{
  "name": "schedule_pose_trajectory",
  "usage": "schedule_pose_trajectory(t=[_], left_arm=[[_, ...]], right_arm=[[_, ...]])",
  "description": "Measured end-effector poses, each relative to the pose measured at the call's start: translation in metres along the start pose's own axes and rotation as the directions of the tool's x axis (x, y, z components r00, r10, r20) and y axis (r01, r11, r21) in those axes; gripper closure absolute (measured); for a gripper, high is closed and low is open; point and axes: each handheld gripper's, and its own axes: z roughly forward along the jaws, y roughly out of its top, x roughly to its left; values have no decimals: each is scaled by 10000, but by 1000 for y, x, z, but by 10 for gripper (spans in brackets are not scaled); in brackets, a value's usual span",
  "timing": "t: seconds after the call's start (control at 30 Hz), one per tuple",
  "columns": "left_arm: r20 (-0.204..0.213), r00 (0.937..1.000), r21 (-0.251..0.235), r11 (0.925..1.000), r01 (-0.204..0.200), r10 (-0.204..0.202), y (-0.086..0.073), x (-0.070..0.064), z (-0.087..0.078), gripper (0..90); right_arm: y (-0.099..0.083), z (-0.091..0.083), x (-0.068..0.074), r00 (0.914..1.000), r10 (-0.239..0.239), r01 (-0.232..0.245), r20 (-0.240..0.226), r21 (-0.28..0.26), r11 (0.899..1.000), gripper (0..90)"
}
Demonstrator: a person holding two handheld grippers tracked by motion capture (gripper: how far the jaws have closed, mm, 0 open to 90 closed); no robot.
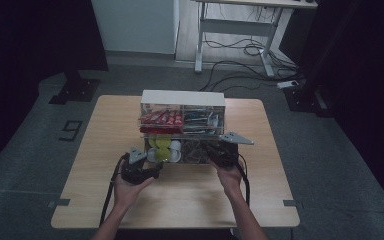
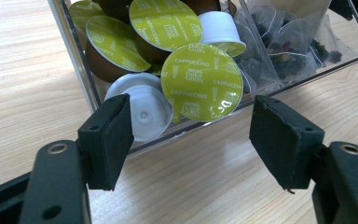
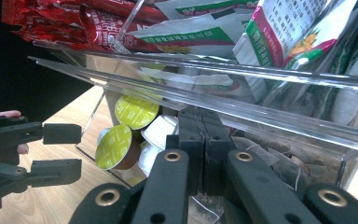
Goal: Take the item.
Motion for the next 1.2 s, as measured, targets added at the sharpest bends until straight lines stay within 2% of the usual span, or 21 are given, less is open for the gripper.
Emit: schedule_pose_trajectory(t=[0.13,0.77,1.2], left_arm=[[-90,10000,-1,10000,-25,25,3,0,4,303],[-9,10000,-68,10000,13,-13,13,-7,19,292],[-238,9997,-40,10000,20,-21,16,-10,31,278]], right_arm=[[0,1,1,10000,-2,2,-7,22,10000,883],[0,2,1,10000,-17,17,-38,42,10000,883],[0,2,0,10000,18,-17,-74,8,10000,883]])
